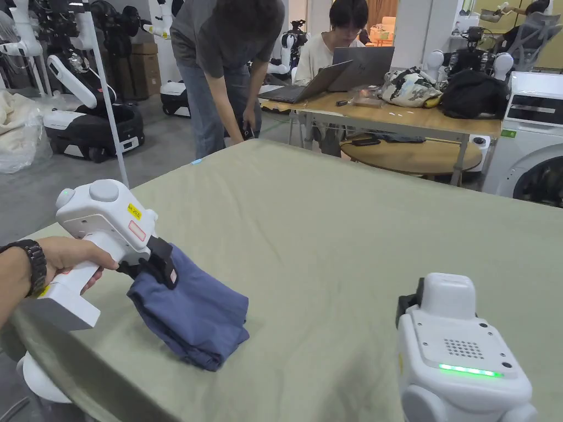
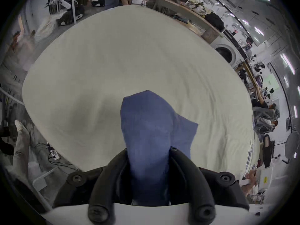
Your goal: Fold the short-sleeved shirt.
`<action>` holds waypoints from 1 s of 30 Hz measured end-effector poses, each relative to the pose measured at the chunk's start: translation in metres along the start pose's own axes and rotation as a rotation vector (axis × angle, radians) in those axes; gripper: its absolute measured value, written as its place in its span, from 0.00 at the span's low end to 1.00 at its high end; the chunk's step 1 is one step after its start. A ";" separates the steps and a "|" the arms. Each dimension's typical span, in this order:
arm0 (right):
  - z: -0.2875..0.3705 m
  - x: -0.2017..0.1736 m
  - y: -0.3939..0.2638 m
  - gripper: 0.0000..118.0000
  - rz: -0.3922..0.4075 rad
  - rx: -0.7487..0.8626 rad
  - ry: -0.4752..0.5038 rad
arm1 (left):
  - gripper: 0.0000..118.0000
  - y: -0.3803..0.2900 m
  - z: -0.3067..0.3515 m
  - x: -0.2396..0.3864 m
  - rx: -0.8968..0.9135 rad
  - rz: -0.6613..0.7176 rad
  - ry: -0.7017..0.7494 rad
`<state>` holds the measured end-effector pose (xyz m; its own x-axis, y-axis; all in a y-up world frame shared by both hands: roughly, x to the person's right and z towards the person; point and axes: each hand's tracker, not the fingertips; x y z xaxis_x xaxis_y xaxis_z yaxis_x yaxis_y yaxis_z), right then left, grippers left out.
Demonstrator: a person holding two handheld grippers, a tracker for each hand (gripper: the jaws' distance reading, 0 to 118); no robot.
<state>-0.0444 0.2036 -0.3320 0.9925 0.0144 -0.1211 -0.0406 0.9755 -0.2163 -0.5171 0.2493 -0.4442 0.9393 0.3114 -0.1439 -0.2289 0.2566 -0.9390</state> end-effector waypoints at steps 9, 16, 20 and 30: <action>-0.007 -0.019 0.001 0.00 0.002 -0.009 0.034 | 0.17 0.016 0.004 -0.060 0.011 0.002 0.255; -0.012 -0.024 -0.002 0.00 0.018 -0.029 0.041 | 0.17 0.013 0.014 -0.079 0.081 -0.018 0.392; -0.014 -0.023 -0.004 0.00 0.023 -0.036 0.041 | 0.23 0.009 0.011 -0.080 0.077 -0.010 0.383; -0.011 -0.009 -0.004 0.00 0.022 -0.038 0.022 | 0.45 0.000 0.053 -0.046 0.288 -0.108 0.489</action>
<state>-0.0544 0.1967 -0.3410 0.9887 0.0304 -0.1470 -0.0668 0.9661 -0.2495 -0.5737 0.2835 -0.4210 0.9544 -0.1721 -0.2441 -0.1211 0.5239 -0.8431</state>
